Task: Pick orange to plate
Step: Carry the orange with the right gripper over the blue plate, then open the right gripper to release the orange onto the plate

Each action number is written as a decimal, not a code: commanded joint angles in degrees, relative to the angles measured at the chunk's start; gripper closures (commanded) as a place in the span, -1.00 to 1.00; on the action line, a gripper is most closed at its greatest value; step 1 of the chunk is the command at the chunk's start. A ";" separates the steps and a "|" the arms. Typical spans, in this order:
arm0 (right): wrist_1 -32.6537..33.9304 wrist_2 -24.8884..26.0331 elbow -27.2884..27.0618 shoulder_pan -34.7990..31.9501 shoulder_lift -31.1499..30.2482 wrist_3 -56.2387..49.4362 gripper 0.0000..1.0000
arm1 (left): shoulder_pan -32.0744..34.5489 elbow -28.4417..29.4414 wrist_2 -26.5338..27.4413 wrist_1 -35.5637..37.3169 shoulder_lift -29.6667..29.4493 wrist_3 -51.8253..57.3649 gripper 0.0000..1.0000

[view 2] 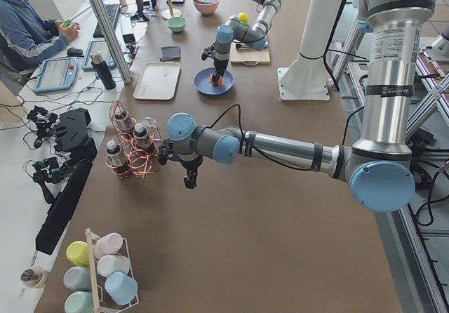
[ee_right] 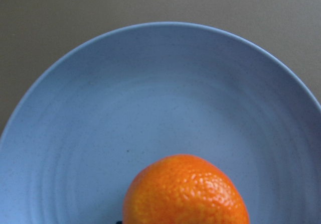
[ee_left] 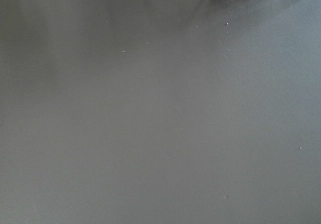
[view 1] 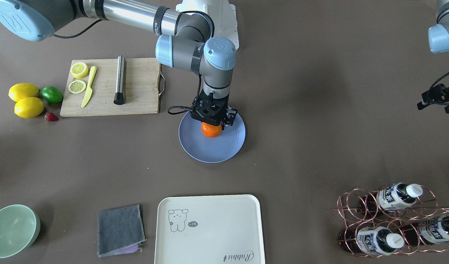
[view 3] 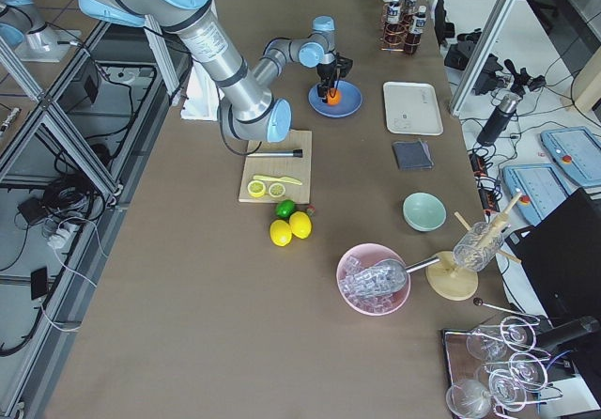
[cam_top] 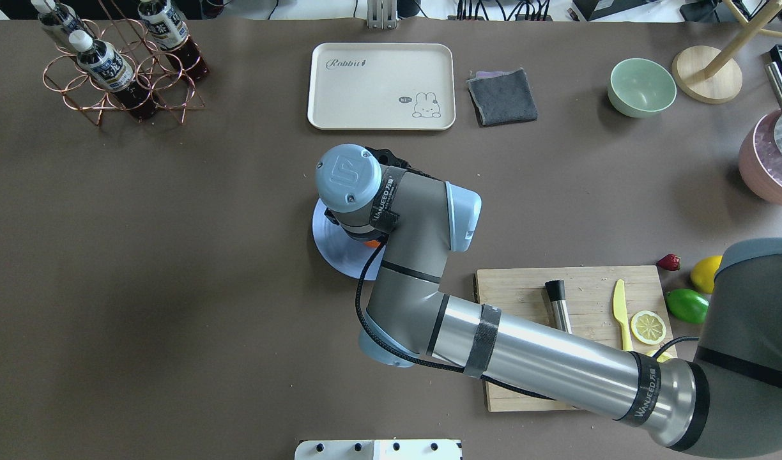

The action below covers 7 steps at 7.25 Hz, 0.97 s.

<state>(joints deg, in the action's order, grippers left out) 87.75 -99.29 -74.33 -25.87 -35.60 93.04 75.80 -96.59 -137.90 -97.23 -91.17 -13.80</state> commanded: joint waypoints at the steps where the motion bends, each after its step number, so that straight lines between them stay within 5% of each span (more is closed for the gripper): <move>1: 0.14 -0.11 -0.90 -0.23 -0.08 -3.10 -1.00 | 0.92 0.00 0.00 -0.15 0.38 0.00 -0.96; 3: 0.57 -3.51 -5.27 -4.07 -1.91 -7.50 -1.00 | 2.85 0.09 0.00 -0.06 1.51 0.09 -0.96; 6: 12.13 -14.42 -28.24 -17.94 -20.66 -27.04 -1.00 | 6.19 0.61 0.00 1.42 1.78 3.31 -0.96; 7: 14.53 -18.61 -31.37 -24.34 -25.78 -38.34 -1.00 | 8.64 0.53 0.09 6.83 1.70 9.69 -0.96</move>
<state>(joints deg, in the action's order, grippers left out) 98.16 -113.43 -99.08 -42.82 -53.85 67.30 82.00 -96.12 -137.86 -94.96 -89.42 -10.08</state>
